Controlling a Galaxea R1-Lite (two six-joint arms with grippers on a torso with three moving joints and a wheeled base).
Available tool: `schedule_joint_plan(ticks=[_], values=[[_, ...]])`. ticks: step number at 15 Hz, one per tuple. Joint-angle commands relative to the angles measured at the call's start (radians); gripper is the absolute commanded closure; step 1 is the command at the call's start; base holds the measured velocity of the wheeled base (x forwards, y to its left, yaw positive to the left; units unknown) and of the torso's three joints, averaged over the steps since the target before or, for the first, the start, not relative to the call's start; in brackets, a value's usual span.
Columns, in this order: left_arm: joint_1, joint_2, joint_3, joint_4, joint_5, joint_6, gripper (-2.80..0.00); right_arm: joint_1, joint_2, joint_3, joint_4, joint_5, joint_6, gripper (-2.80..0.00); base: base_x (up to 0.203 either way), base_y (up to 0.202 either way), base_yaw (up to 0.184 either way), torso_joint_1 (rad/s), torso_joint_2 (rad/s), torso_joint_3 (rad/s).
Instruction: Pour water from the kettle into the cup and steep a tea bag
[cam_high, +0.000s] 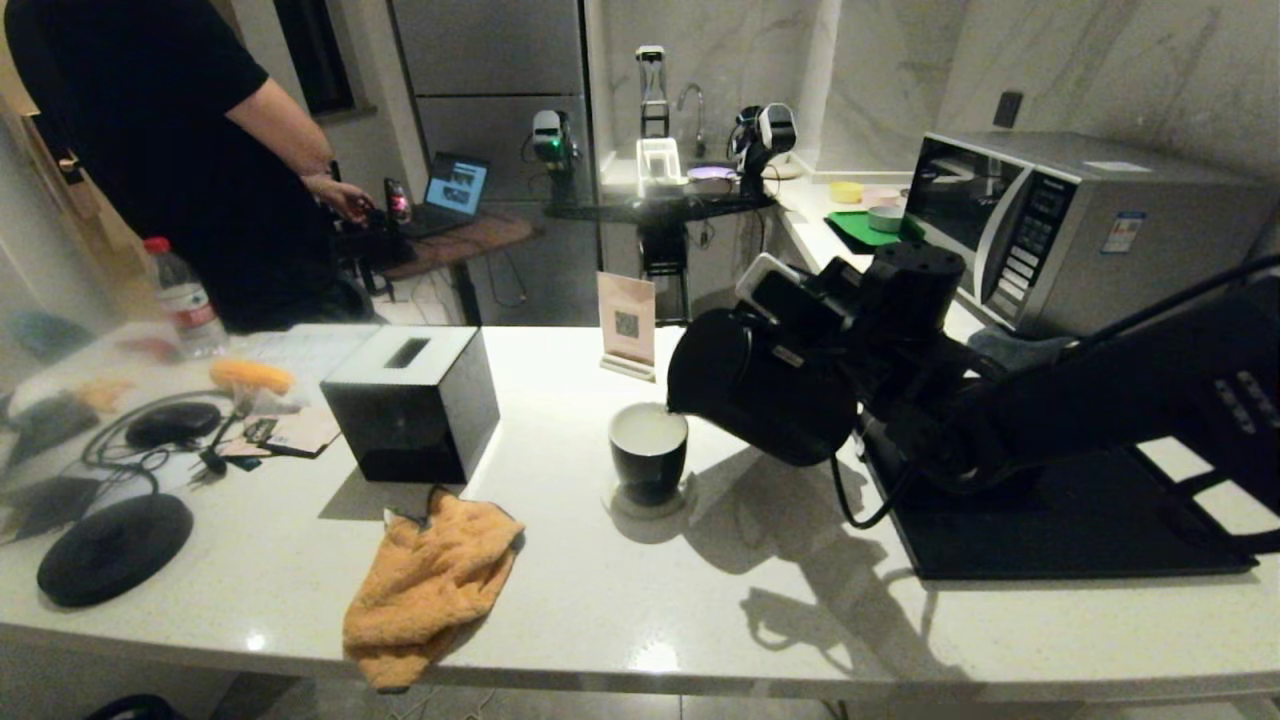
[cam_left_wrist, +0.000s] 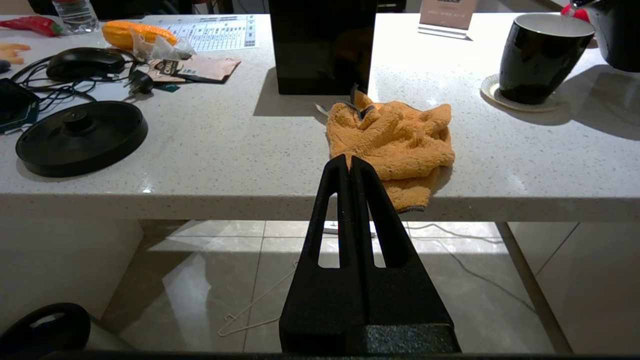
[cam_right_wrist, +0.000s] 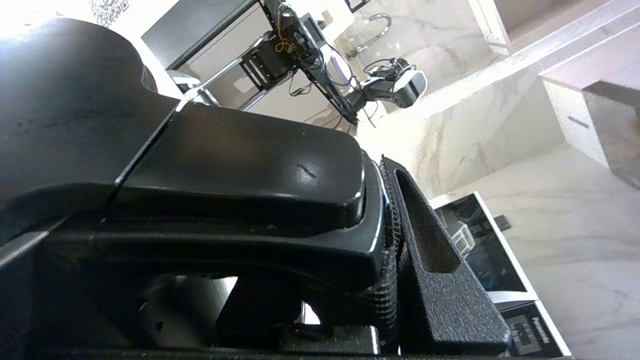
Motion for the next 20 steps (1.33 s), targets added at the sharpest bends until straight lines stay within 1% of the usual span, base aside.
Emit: schedule_joint_plan(ticks=[1, 3, 4, 5, 6, 20], values=[[0.000, 0.000, 0.000, 0.000, 0.000, 0.000, 0.00, 0.005, 0.001, 0.000, -0.005, -0.002, -0.012, 0.00, 0.000, 0.000, 0.000, 0.000, 0.00, 0.000], [0.000, 0.000, 0.000, 0.000, 0.000, 0.000, 0.00, 0.006, 0.001, 0.000, -0.007, 0.000, -0.030, 0.00, 0.000, 0.000, 0.000, 0.000, 0.00, 0.000], [0.000, 0.000, 0.000, 0.000, 0.001, 0.000, 0.00, 0.006, 0.002, 0.000, -0.006, 0.029, -0.032, 0.00, 0.000, 0.000, 0.000, 0.000, 0.00, 0.000], [0.000, 0.000, 0.000, 0.000, 0.000, 0.000, 0.00, 0.006, 0.002, -0.001, -0.004, 0.075, -0.043, 0.00, 0.000, 0.000, 0.000, 0.000, 0.00, 0.000], [0.000, 0.000, 0.000, 0.000, 0.001, 0.000, 0.00, 0.006, 0.001, -0.002, -0.008, 0.084, -0.061, 0.00, 0.000, 0.000, 0.000, 0.000, 0.00, 0.000], [0.000, 0.000, 0.000, 0.000, 0.000, 0.000, 0.00, 0.005, 0.001, -0.003, 0.000, 0.084, -0.066, 0.00, 0.000, 0.000, 0.000, 0.000, 0.00, 0.000]])
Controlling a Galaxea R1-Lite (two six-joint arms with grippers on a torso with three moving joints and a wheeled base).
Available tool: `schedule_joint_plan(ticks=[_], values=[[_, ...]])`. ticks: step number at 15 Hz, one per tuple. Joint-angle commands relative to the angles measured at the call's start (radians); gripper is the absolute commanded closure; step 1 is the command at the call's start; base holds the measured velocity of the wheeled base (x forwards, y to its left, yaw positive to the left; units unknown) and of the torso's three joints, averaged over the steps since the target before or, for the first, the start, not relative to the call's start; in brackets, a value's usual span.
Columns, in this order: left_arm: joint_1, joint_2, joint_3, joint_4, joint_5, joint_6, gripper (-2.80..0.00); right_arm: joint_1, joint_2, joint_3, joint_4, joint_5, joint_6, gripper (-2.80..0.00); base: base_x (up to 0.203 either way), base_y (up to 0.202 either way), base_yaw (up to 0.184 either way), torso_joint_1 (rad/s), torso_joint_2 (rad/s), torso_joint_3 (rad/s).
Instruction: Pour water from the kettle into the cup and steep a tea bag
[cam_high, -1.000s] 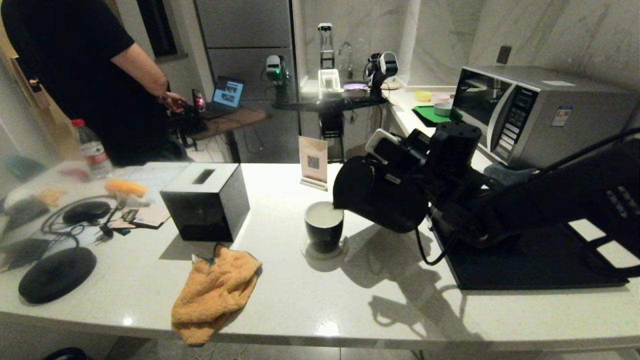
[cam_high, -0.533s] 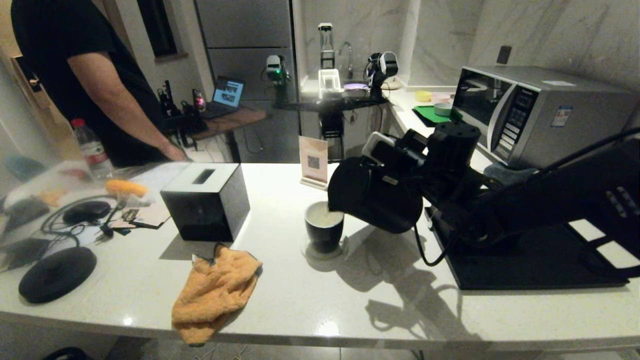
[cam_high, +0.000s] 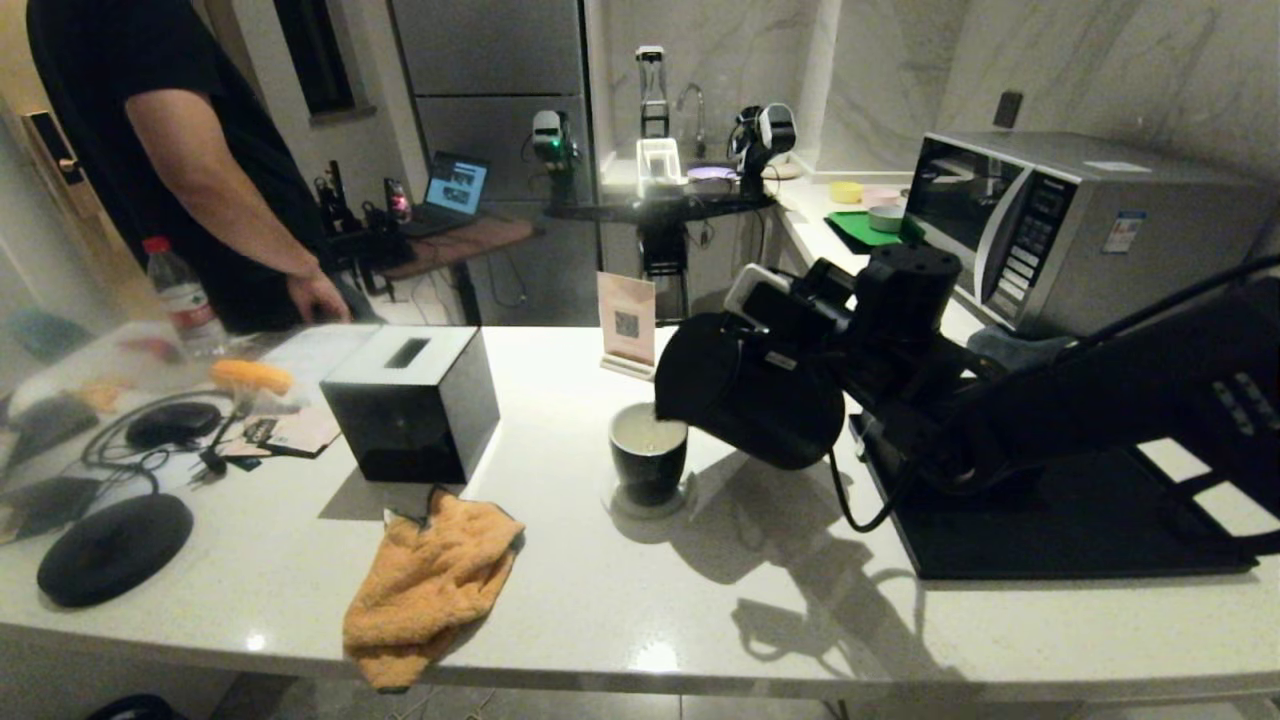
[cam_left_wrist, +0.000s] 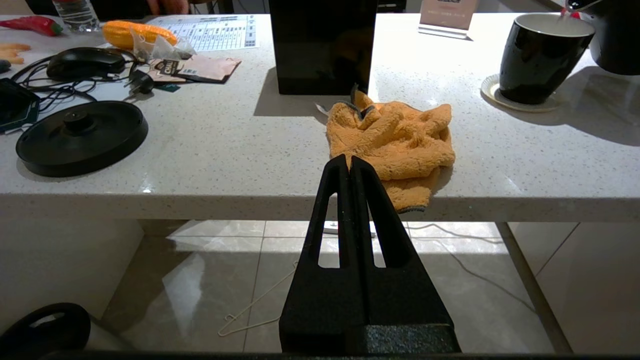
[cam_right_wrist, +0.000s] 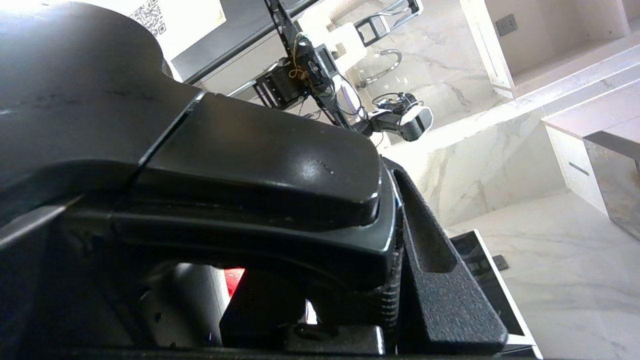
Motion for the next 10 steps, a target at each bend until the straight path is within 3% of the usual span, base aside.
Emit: schedule_joint_plan(ticks=[1, 10], values=[[0.000, 0.000, 0.000, 0.000, 0.000, 0.000, 0.00, 0.000, 0.000, -0.001, -0.004, -0.001, -0.007, 0.00, 0.000, 0.000, 0.000, 0.000, 0.00, 0.000], [0.000, 0.000, 0.000, 0.000, 0.000, 0.000, 0.00, -0.002, 0.000, -0.001, -0.004, -0.001, -0.053, 0.00, 0.000, 0.000, 0.000, 0.000, 0.00, 0.000]])
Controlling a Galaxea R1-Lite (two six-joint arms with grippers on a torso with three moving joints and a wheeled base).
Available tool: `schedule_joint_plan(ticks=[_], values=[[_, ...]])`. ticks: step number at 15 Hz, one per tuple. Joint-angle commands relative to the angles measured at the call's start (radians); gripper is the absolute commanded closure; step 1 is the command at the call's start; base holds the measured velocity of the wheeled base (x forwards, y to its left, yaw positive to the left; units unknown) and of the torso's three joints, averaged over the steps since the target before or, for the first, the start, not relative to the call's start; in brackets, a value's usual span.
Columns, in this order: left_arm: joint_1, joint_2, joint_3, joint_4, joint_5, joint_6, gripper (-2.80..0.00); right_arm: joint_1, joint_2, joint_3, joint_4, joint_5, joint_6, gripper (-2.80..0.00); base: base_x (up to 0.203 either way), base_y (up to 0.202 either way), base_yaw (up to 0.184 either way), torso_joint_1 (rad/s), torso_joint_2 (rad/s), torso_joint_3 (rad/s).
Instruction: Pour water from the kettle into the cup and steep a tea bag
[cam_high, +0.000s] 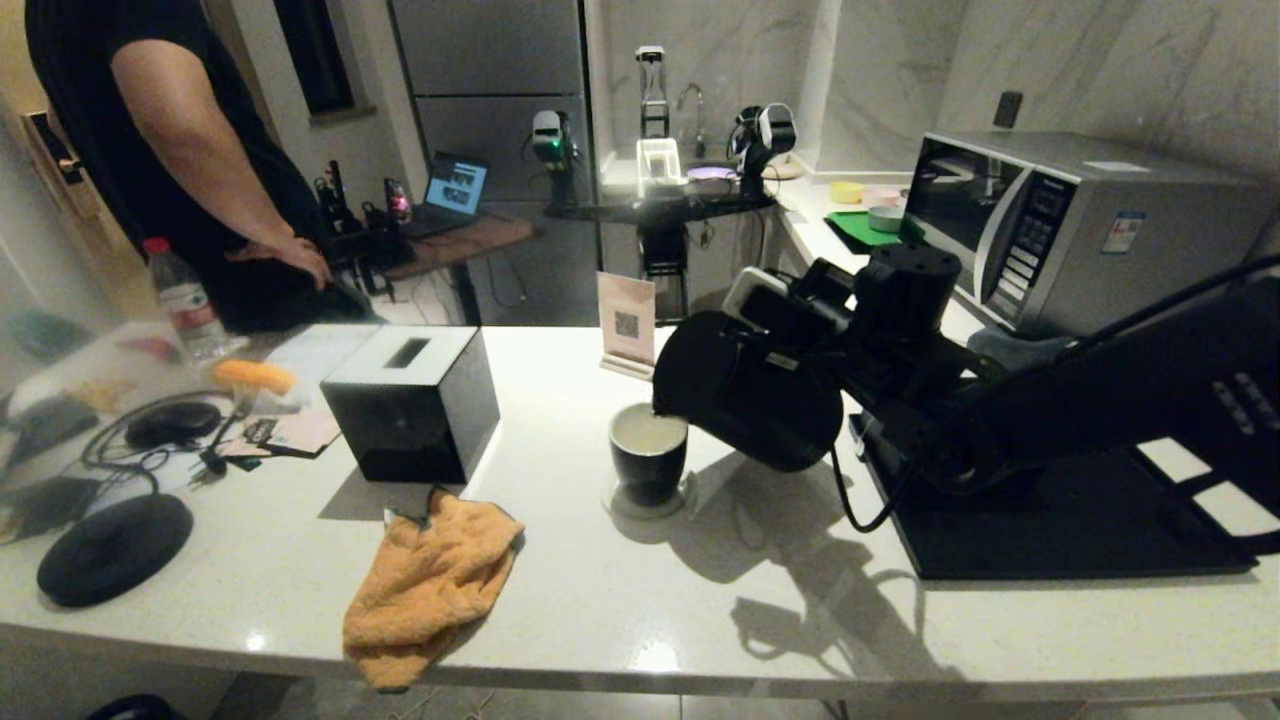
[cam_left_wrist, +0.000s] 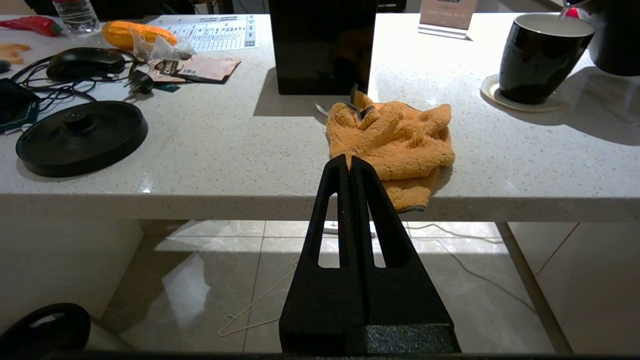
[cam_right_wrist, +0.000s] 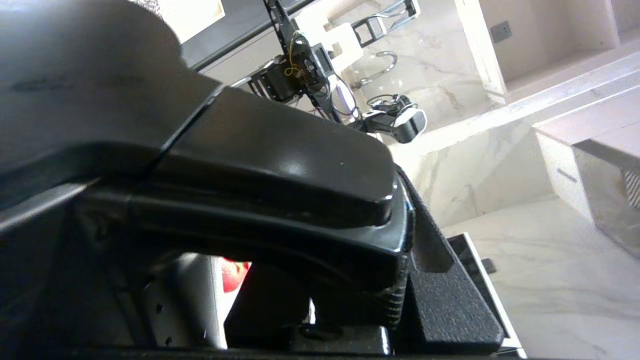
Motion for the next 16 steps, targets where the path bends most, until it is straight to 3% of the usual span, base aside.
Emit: schedule_joint_plan(ticks=[1, 10, 16], values=[[0.000, 0.000, 0.000, 0.000, 0.001, -0.001, 0.00, -0.001, 0.000, 0.000, -0.007, -0.001, -0.019, 0.00, 0.000, 0.000, 0.000, 0.000, 0.00, 0.000], [0.000, 0.000, 0.000, 0.000, -0.001, -0.001, 0.00, -0.001, 0.000, 0.002, -0.012, 0.001, -0.031, 0.00, 0.000, 0.000, 0.000, 0.000, 0.00, 0.000], [0.000, 0.000, 0.000, 0.000, -0.001, -0.001, 0.00, -0.001, -0.003, 0.004, -0.003, -0.001, 0.008, 0.00, 0.000, 0.000, 0.000, 0.000, 0.00, 0.000]])
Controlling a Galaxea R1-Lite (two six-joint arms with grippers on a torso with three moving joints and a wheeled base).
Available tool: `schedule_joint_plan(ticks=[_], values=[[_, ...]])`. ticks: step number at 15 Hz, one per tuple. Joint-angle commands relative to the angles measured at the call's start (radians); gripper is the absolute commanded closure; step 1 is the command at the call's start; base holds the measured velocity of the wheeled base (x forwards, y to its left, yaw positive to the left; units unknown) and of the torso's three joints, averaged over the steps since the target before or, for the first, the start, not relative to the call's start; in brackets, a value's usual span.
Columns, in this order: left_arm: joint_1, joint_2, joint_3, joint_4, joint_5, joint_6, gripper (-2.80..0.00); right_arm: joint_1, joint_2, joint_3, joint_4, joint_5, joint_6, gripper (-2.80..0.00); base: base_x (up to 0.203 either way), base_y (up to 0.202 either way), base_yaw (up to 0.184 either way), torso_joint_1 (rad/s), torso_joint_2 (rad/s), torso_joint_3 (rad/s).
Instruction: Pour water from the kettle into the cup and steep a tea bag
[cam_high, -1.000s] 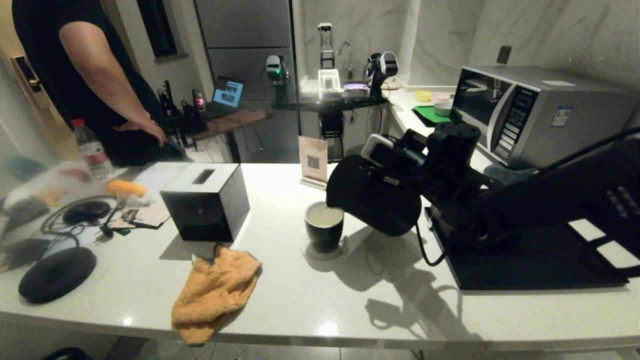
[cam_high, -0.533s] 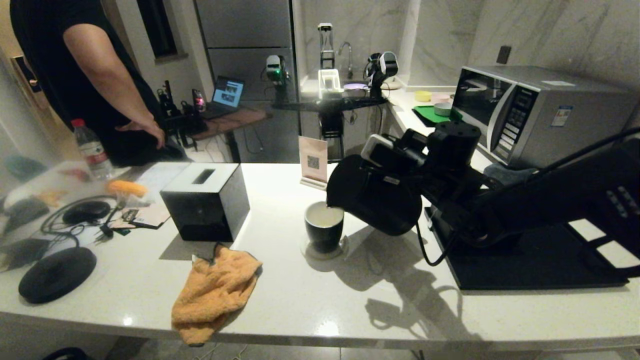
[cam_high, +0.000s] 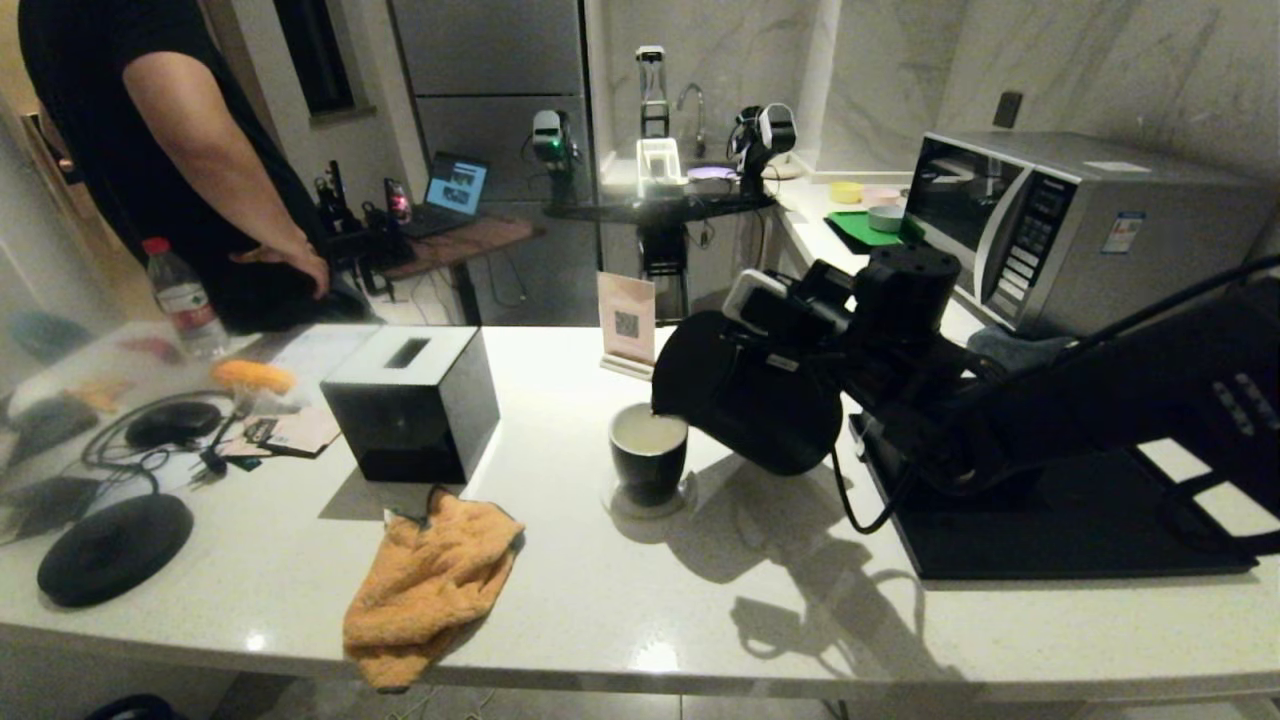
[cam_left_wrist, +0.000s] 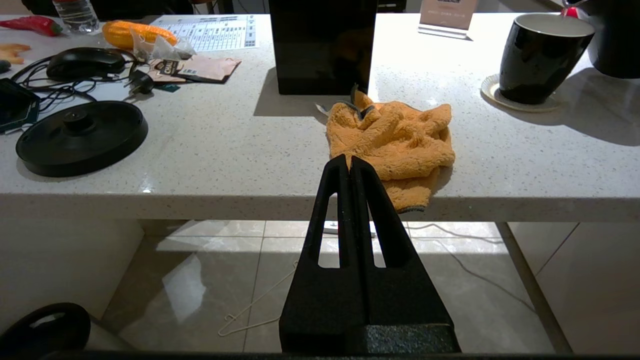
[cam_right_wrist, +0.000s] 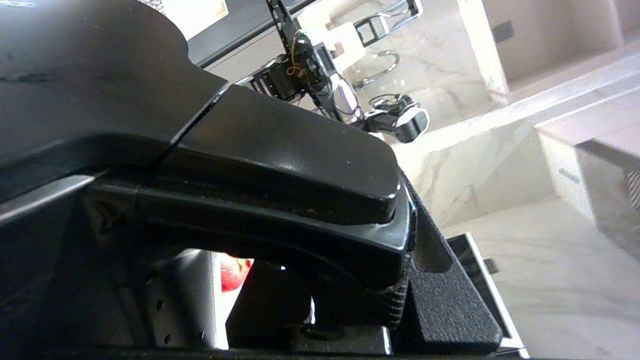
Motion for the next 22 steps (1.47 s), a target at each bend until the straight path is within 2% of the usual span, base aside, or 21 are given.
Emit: schedule_joint_plan(ticks=[1, 8, 12, 15, 22], values=[[0.000, 0.000, 0.000, 0.000, 0.001, 0.000, 0.00, 0.000, -0.004, 0.001, -0.001, -0.007, 0.024, 0.00, 0.000, 0.000, 0.000, 0.000, 0.00, 0.000], [0.000, 0.000, 0.000, 0.000, -0.001, 0.000, 0.00, -0.009, -0.013, 0.001, 0.003, -0.083, 0.122, 0.00, 0.000, 0.000, 0.000, 0.000, 0.00, 0.000], [0.000, 0.000, 0.000, 0.000, -0.001, 0.000, 0.00, -0.025, -0.028, 0.004, 0.035, -0.159, 0.220, 0.00, 0.000, 0.000, 0.000, 0.000, 0.00, 0.000], [0.000, 0.000, 0.000, 0.000, 0.000, 0.000, 0.00, -0.048, -0.039, 0.004, 0.044, -0.165, 0.242, 0.00, 0.000, 0.000, 0.000, 0.000, 0.00, 0.000], [0.000, 0.000, 0.000, 0.000, -0.001, 0.000, 0.00, -0.072, -0.070, 0.006, 0.043, -0.192, 0.354, 0.00, 0.000, 0.000, 0.000, 0.000, 0.00, 0.000]])
